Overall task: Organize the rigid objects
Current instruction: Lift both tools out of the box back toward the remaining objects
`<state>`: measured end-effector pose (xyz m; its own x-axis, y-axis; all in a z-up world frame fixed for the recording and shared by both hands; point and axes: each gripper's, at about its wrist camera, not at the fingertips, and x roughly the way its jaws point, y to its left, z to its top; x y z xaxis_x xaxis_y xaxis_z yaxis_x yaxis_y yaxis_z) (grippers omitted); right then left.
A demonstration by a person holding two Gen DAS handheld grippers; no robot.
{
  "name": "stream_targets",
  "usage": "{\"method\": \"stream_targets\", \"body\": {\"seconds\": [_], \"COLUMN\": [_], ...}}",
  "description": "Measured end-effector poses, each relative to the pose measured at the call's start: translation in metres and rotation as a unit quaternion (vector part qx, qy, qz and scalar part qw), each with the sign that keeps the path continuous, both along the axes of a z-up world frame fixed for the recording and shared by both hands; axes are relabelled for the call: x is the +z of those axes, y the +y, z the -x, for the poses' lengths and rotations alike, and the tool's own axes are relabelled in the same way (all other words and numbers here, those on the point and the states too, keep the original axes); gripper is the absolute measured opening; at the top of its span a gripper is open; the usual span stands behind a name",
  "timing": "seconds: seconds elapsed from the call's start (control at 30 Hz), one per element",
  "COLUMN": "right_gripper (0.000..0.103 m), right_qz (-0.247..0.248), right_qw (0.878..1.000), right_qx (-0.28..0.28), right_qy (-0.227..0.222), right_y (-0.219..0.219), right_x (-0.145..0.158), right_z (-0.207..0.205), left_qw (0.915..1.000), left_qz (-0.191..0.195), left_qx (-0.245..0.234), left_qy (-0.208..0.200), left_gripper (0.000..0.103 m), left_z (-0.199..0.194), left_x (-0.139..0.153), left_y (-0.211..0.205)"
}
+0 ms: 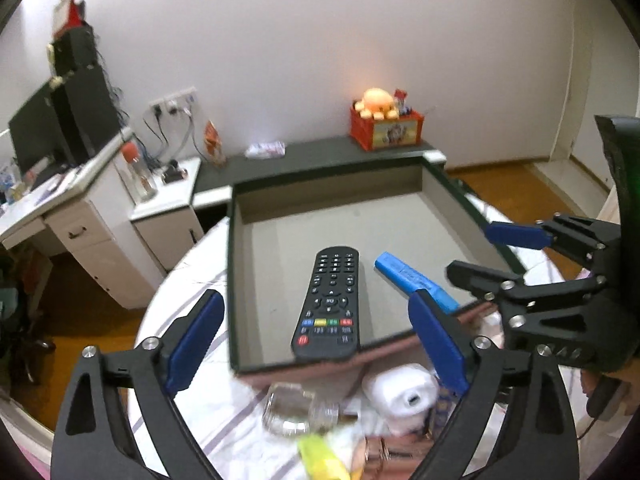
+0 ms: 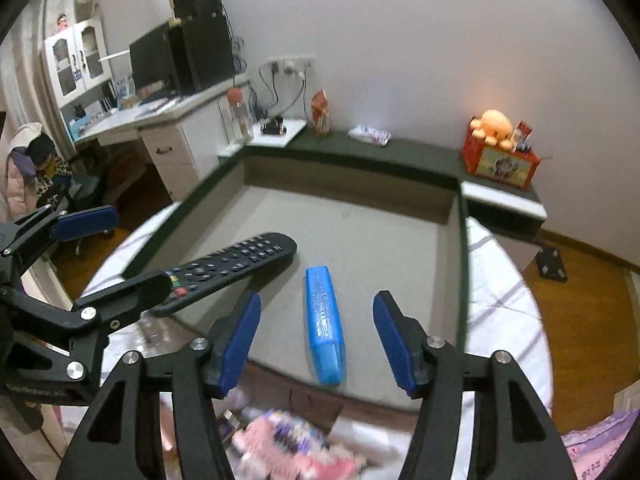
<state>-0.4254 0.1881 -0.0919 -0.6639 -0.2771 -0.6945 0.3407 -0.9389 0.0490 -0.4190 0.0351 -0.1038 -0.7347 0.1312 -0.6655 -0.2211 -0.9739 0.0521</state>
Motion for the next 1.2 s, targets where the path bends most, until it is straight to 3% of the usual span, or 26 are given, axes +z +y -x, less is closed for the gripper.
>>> {"method": "stream_targets", "body": {"seconds": [0.13, 0.23, 0.3, 0.47, 0.63, 1.2], "right_gripper": [0.071, 0.080, 0.080, 0.082, 0.083, 0.083], "right_qz": [0.013, 0.026, 0.028, 0.033, 0.035, 0.033], "right_qw": [0.999, 0.995, 0.992, 0.986, 0.986, 0.991], "right_qx": [-0.010, -0.027, -0.039, -0.064, -0.081, -0.102], "right_qy": [0.048, 0.089, 0.114, 0.152, 0.139, 0.077], "right_y": [0.006, 0.015, 0.017, 0.018, 0.023, 0.039], "right_x": [0.026, 0.046, 0.054, 0.058, 0.043, 0.001], "right_z": [-0.041, -0.079, -0.102, -0.145, -0.173, -0.188], "left_qw": [0.9986, 0.9958, 0.9935, 0.9936, 0.9958, 0.9985], "left_qz": [-0.012, -0.031, -0.045, -0.027, 0.014, 0.025], "left_qx": [0.019, 0.037, 0.046, 0.045, 0.031, 0.014], "left_qy": [0.048, 0.078, 0.094, 0.100, 0.085, 0.047], "left_gripper": [0.102, 0.103, 0.103, 0.103, 0.103, 0.103], "left_z": [-0.051, -0.086, -0.106, -0.146, -0.171, -0.185], "left_x": [0.023, 0.036, 0.040, 0.034, 0.013, -0.012], "left_y": [-0.014, -0.023, -0.027, -0.024, -0.019, -0.013]}}
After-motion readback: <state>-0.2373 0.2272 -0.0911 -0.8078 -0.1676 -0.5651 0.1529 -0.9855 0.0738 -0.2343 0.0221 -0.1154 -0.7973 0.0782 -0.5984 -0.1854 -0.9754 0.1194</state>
